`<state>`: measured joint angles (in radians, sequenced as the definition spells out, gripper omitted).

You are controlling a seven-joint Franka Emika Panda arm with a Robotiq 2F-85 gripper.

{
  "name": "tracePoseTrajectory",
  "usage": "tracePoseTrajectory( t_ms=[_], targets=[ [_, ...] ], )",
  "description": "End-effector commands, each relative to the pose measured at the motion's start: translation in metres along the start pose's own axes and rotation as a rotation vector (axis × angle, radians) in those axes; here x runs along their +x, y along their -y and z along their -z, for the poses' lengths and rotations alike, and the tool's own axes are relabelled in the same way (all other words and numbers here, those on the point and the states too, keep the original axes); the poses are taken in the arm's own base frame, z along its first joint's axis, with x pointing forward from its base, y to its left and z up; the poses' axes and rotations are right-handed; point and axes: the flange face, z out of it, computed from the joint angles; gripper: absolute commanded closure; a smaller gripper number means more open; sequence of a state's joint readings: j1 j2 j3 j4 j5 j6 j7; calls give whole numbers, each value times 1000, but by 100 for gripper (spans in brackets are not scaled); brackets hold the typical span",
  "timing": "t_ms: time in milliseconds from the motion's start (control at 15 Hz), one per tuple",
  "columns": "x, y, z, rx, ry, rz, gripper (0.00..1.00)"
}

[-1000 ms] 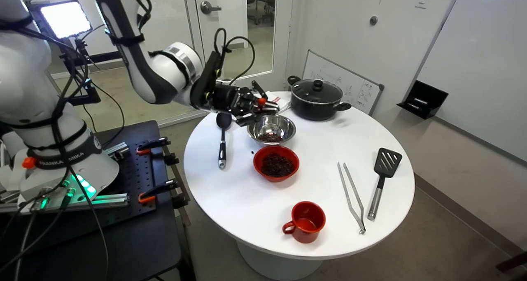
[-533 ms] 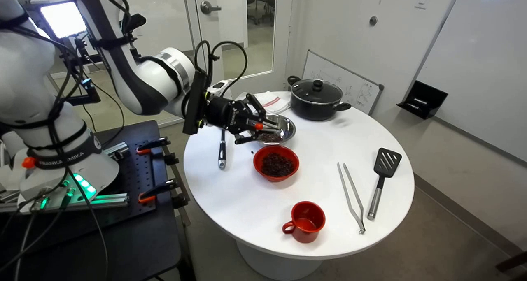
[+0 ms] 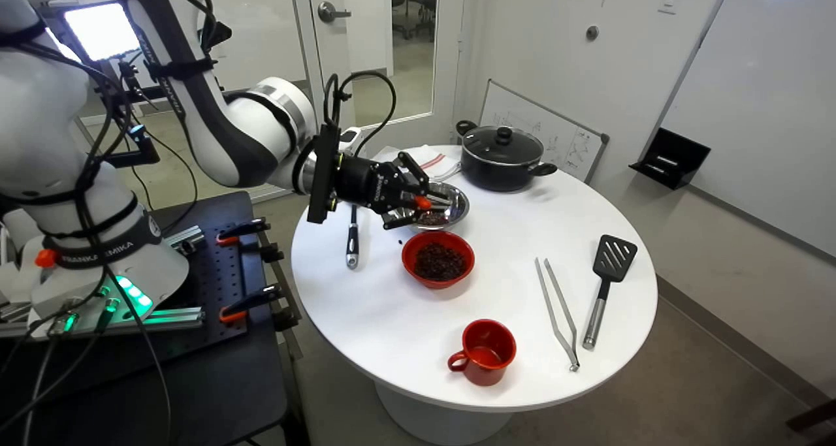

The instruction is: Use the spoon in the red cup to transfer beans from the red bowl to the silver bowl then put it back in the red cup

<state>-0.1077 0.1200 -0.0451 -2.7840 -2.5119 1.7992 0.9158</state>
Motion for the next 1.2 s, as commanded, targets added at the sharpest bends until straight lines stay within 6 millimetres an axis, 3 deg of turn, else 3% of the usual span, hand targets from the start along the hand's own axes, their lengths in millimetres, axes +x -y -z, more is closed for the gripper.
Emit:
tracePoseTrajectory(
  t_ms=[0, 400, 1133],
  targets=[
    [5, 7, 4, 22, -69, 22, 98],
    [7, 40, 3, 155, -93, 96, 98],
    [7, 119, -27, 424, -37, 286, 98]
  ],
)
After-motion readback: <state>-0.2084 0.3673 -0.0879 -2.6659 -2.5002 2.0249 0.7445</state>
